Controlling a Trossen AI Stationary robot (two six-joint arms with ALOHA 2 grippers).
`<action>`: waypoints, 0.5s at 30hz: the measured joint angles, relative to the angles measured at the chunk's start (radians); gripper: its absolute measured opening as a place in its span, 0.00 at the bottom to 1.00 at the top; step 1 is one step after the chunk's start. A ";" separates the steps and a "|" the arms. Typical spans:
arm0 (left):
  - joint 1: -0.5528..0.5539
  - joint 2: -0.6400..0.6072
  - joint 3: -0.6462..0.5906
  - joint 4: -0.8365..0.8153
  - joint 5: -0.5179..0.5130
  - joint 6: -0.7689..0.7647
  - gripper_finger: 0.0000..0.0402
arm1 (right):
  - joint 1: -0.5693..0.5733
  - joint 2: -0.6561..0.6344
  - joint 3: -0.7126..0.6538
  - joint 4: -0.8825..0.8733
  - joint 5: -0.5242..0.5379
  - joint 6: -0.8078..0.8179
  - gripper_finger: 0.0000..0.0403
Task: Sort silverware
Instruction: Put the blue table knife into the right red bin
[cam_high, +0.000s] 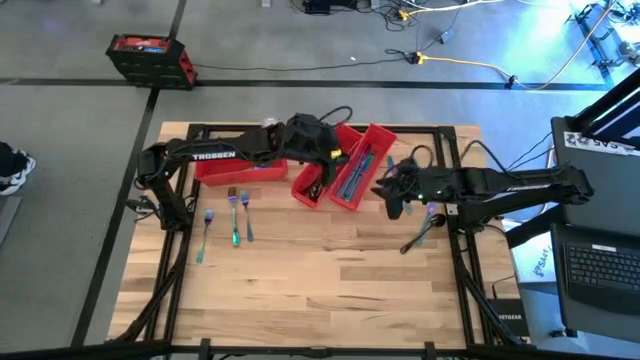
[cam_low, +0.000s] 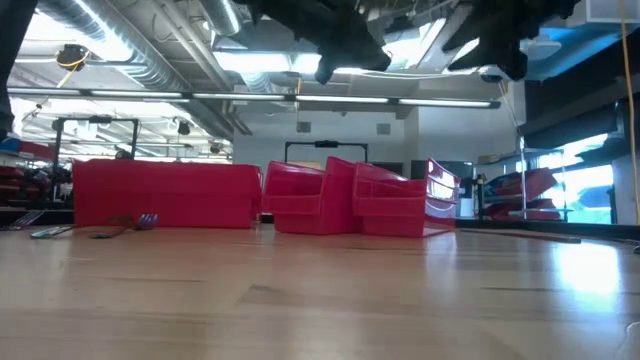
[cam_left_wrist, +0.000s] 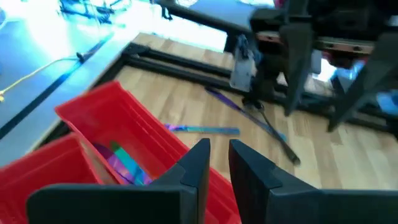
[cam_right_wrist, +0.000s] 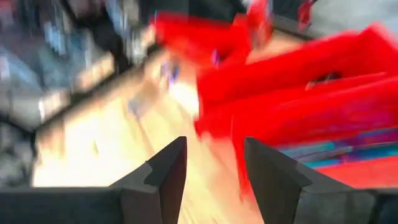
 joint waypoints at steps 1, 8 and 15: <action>-0.011 0.000 -0.013 0.005 -0.012 0.017 0.11 | 0.001 0.011 0.000 -0.016 0.006 -0.008 0.36; -0.054 -0.022 -0.131 0.068 -0.004 0.023 0.11 | 0.033 0.036 0.000 -0.245 0.109 0.105 0.36; -0.088 -0.049 -0.301 0.468 0.062 -0.022 0.11 | 0.032 0.055 0.008 -0.551 0.183 0.421 0.36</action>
